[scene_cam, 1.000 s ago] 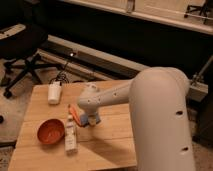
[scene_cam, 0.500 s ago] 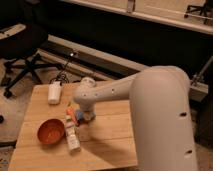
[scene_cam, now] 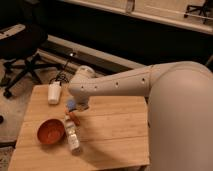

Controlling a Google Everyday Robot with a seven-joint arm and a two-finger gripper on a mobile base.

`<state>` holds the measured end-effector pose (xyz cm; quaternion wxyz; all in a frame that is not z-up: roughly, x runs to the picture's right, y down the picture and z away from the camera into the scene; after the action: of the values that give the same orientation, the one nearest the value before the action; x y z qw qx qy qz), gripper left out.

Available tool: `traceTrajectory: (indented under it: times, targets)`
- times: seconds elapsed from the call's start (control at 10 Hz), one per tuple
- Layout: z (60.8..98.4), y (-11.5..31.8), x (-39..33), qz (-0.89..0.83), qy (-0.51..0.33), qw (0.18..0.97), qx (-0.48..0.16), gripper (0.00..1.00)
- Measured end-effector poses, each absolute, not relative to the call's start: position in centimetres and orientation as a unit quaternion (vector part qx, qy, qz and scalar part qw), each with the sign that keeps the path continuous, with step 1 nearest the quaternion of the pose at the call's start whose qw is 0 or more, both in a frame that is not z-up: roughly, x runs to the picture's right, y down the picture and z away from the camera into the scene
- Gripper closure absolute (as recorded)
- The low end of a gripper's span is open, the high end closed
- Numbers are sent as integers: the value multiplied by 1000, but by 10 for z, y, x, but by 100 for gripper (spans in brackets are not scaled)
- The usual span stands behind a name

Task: Place the white sponge in the ceramic bowl

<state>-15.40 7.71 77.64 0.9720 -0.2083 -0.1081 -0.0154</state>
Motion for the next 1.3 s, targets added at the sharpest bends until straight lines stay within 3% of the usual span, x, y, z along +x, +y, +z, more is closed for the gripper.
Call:
traceTrajectory:
  times: [0.6,0.7,1.1,1.3]
  targets:
    - [740,171,-247,-143,-176,928,-295,54]
    - [735,182,-260,-162,-187,919,-307,51]
    - [728,181,-292,-197,-211,906,-310,20]
    - [732,175,-299,-199,-214,906,-306,20]
